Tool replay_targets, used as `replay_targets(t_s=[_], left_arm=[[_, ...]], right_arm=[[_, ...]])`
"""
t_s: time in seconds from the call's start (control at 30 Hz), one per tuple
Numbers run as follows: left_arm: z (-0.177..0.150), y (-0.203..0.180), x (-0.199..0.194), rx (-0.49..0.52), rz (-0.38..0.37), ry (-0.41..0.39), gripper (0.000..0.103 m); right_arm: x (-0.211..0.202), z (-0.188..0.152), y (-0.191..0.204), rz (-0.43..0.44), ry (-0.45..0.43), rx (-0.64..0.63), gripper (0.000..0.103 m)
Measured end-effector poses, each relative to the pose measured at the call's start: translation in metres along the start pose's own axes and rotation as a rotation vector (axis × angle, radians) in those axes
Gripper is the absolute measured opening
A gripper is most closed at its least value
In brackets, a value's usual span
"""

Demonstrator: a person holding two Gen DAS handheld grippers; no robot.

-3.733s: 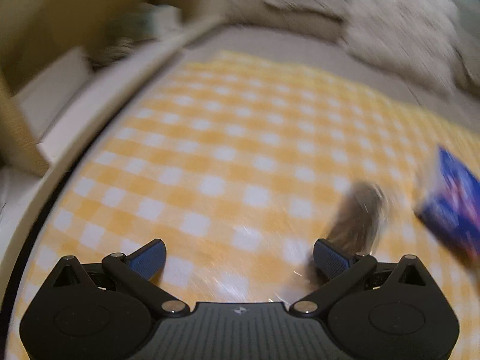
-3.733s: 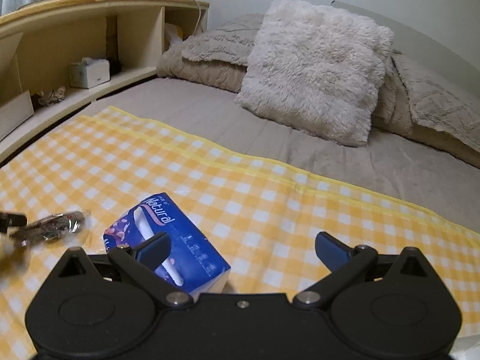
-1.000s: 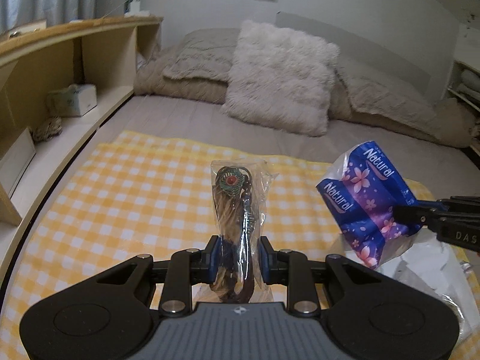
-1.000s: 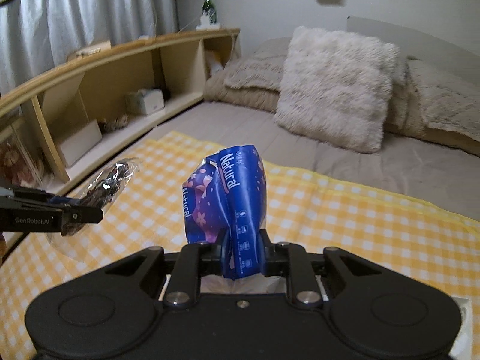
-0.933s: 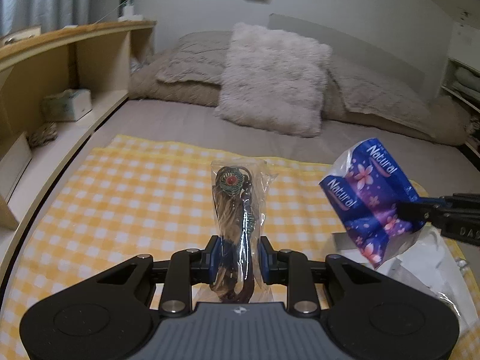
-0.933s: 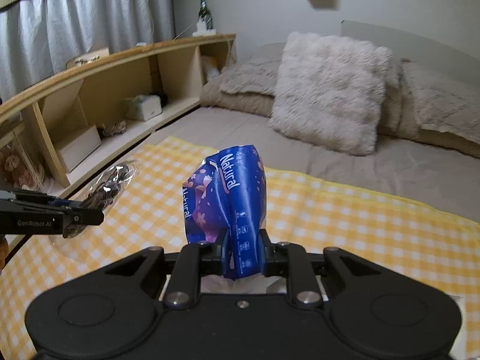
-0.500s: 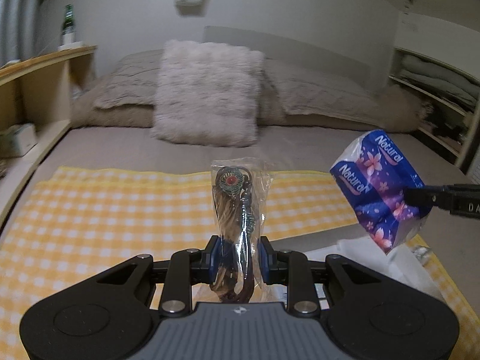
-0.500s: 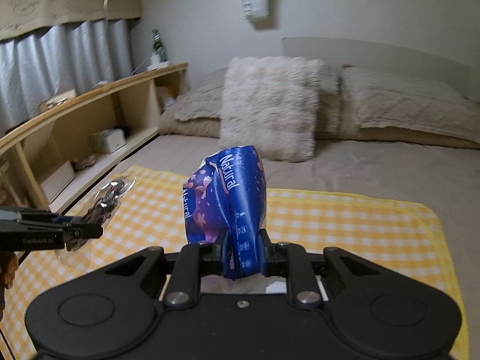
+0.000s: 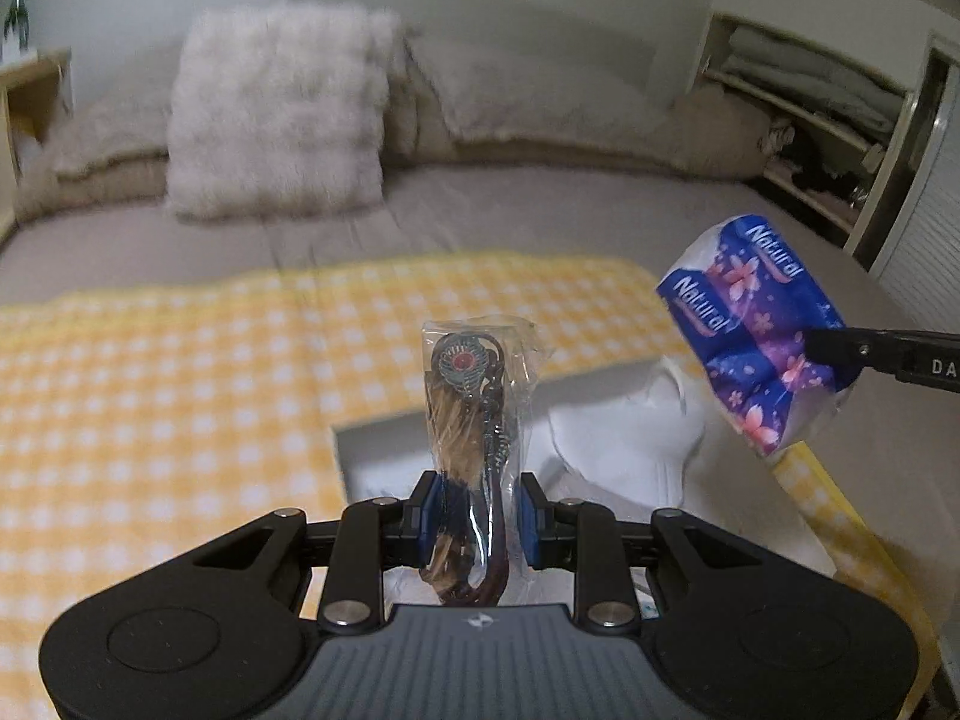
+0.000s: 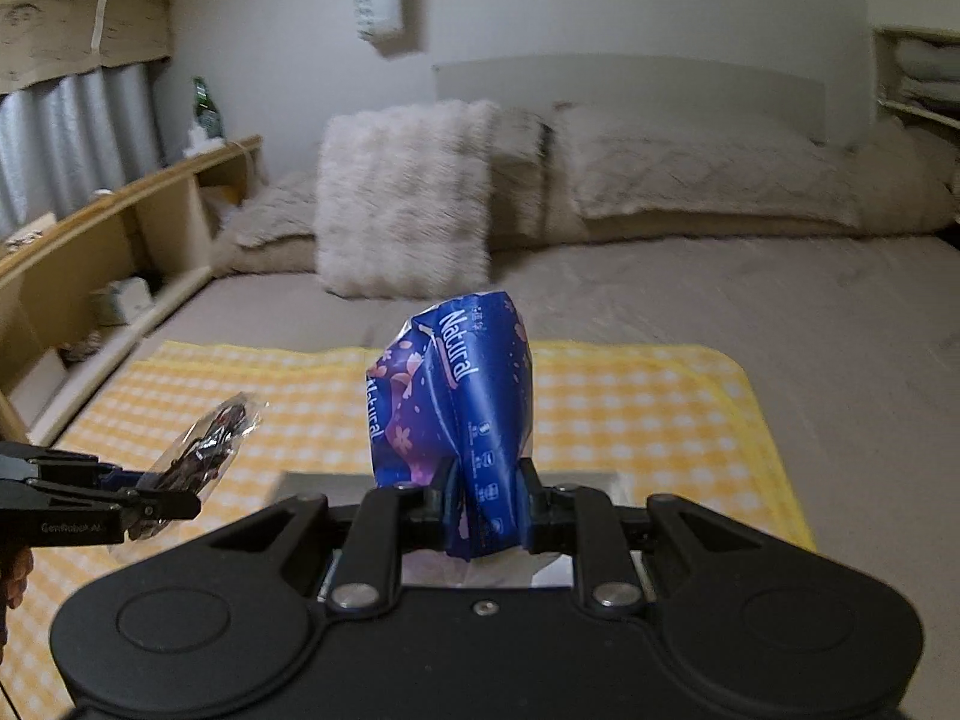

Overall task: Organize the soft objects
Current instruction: 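Carry the bagged cable and tissue pack into the white tray and open both tools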

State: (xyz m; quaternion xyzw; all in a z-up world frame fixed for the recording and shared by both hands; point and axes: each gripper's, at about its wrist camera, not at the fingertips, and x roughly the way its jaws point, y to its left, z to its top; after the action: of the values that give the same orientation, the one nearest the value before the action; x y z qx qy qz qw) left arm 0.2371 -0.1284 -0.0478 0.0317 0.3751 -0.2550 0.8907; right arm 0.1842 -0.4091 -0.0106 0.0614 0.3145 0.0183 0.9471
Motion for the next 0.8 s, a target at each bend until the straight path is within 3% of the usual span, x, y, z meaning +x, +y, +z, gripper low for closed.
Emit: replay_targets(t_s=[0.1,0.27,0.53,0.63,0.67,0.7,0.77,0.8], left_arm=[[-0.003,-0.006,0.026,-0.029,-0.016,0.071,0.028],[-0.009,-0.017,0.056,0.040,0.012,0.130,0.028],[-0.015,0.003,0.089,-0.194,0.055,0.176,0.028],[-0.016,0.008,0.100,-0.226,0.077,0.181,0.032],[-0.016,0.006,0.102,-0.218,0.080,0.187,0.045],[-0.017,0.005,0.105,-0.209,0.080,0.194,0.067],[-0.020,0.004,0.111,-0.193,0.083,0.212,0.081],[-0.021,0.003,0.113,-0.185,0.091,0.219,0.081]], right_arm=[[0.009,-0.007,-0.015,-0.036,0.038,0.023,0.020],[0.025,-0.017,-0.030,-0.066,0.089,0.005,0.020],[0.063,-0.020,-0.028,-0.053,0.150,-0.037,0.020],[0.076,-0.020,-0.027,-0.036,0.162,-0.043,0.020],[0.080,-0.020,-0.026,-0.031,0.166,-0.044,0.020],[0.085,-0.020,-0.025,-0.026,0.172,-0.044,0.021],[0.095,-0.023,-0.023,-0.015,0.195,-0.041,0.032],[0.099,-0.025,-0.023,-0.023,0.200,-0.041,0.047]])
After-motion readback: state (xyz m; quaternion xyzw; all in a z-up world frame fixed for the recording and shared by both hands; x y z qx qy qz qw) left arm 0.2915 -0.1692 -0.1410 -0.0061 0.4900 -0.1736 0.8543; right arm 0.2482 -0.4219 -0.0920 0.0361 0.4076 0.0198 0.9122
